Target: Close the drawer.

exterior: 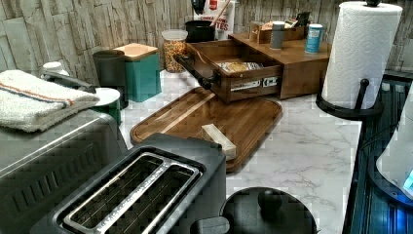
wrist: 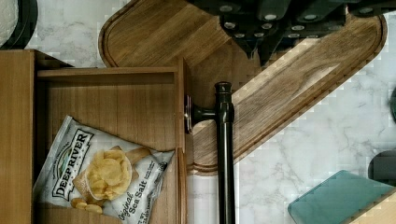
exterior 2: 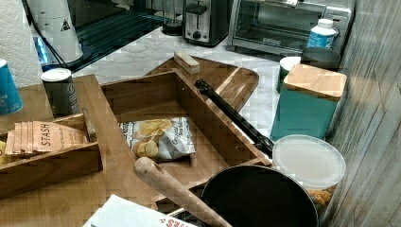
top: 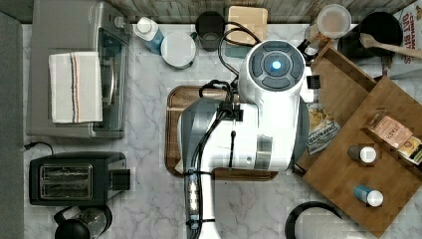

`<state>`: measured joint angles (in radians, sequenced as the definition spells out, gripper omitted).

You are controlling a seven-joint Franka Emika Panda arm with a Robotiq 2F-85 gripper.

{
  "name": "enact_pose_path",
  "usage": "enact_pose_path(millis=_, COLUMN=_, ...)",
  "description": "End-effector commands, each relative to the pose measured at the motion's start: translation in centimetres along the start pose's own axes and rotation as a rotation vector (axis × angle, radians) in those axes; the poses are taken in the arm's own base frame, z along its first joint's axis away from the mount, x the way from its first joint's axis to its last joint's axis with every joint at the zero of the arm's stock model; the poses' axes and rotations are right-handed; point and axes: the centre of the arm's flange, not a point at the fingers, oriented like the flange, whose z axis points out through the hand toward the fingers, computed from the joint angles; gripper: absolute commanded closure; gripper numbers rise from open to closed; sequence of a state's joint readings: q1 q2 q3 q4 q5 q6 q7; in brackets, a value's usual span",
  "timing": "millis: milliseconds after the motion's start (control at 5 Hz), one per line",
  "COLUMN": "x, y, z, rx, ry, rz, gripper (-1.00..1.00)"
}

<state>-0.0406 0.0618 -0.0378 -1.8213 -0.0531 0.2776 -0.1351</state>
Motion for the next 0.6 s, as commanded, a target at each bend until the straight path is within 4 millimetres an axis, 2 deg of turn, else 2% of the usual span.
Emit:
enact_pose_path(millis=200, x=0.0, y=0.0, z=0.0, rx=-0.001, ry=0.001, rz=-0.001, gripper=1.00)
enact_pose_path(millis=600, x=3.5, y=-1.4, z=4.6, rx=-0.019, ry=0.041, rz=-0.044, gripper=1.00)
